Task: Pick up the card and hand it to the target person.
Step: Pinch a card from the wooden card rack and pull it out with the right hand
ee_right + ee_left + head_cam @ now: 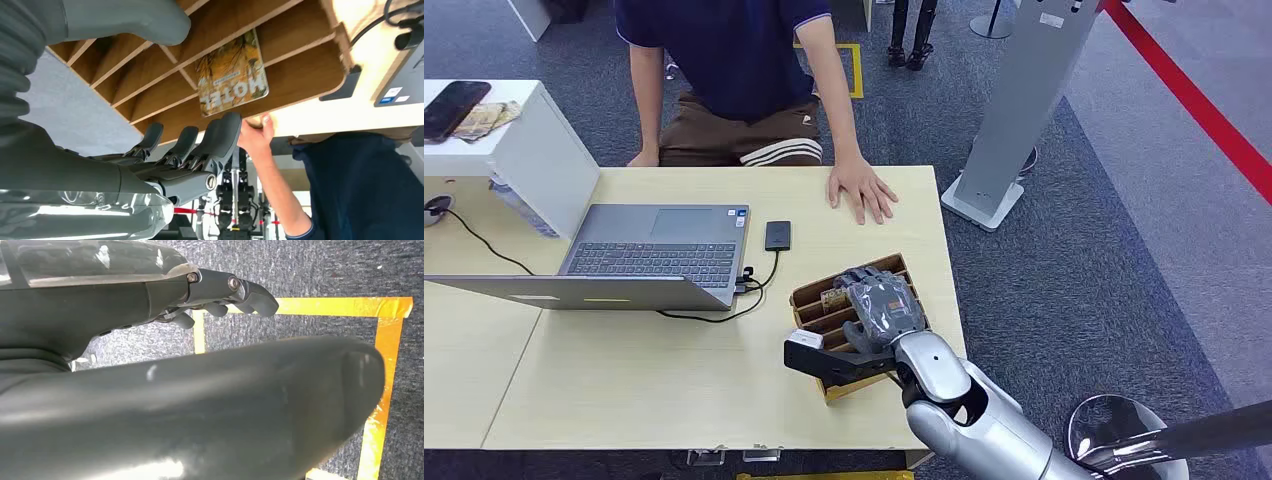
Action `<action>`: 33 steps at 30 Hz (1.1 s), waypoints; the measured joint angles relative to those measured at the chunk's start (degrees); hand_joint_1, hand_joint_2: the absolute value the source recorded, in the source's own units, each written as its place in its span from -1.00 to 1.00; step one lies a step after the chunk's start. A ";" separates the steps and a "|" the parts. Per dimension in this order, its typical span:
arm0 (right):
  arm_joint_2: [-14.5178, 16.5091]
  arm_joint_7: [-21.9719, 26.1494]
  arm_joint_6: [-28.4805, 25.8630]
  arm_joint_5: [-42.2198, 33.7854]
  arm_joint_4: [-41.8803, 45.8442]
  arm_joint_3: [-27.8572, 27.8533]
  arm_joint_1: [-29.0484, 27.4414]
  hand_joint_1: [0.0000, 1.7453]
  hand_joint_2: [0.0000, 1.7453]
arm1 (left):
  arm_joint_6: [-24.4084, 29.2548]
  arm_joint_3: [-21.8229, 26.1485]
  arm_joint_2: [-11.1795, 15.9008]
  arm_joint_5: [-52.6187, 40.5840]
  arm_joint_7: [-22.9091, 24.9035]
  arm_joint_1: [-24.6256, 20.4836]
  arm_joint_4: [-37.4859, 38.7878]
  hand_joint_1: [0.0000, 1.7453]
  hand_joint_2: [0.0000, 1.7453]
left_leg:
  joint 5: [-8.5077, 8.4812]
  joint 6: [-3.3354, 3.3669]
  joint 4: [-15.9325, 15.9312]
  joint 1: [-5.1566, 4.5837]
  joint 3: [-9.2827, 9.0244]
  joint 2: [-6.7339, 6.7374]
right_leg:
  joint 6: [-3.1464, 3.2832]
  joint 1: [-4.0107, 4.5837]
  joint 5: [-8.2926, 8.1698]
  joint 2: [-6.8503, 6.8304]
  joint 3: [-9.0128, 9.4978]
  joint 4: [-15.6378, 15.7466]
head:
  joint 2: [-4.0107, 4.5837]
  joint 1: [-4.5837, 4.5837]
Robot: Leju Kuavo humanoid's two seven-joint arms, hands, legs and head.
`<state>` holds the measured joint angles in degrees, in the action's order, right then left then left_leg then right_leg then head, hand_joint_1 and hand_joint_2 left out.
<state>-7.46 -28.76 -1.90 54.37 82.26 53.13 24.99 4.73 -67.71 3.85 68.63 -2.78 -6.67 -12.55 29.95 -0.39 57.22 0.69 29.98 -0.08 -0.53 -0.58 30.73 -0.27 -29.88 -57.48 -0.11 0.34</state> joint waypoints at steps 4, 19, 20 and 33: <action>0.01 0.02 0.00 -0.02 -0.22 0.04 -0.03 -0.26 1.00 | -0.01 0.00 0.00 -0.03 0.00 0.01 0.00 -1.00 -1.00 | 0.00 0.00 0.00 0.00 0.00 0.00 | 0.00 0.00 0.00 0.00 0.00 0.00 | 0.00 0.01; 0.01 -0.08 -1.05 -0.65 -0.56 -0.18 0.05 -0.42 1.00 | -0.01 0.00 0.00 -0.06 0.00 0.02 0.00 -1.00 -1.00 | 0.00 0.00 0.00 0.00 0.00 0.00 | 0.00 0.00 0.00 0.00 0.00 0.00 | 0.00 0.01; 0.01 -0.08 -1.10 -0.73 -0.56 -0.21 0.06 -0.43 1.00 | -0.01 0.00 0.00 -0.07 0.00 0.02 0.00 -1.00 -1.00 | 0.00 0.00 0.00 0.00 0.00 0.00 | 0.00 0.00 0.00 0.00 0.00 0.00 | 0.00 0.01; 0.35 0.50 -1.21 -1.45 -1.59 -0.38 0.35 -0.30 1.00 | -0.01 0.00 -0.02 -0.07 0.14 -0.02 0.00 -1.00 -1.00 | 0.00 0.00 0.00 0.00 0.00 0.00 | 0.00 0.00 0.00 0.00 0.00 0.00 | 0.00 0.01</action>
<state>-7.11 -28.26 -3.11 52.92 80.67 52.76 25.34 4.72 -67.71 3.82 68.57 -2.64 -6.69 -12.55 29.95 -0.39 57.22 0.69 29.99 -0.08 -0.53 -0.58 30.73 -0.27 -29.88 -57.48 -0.11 0.34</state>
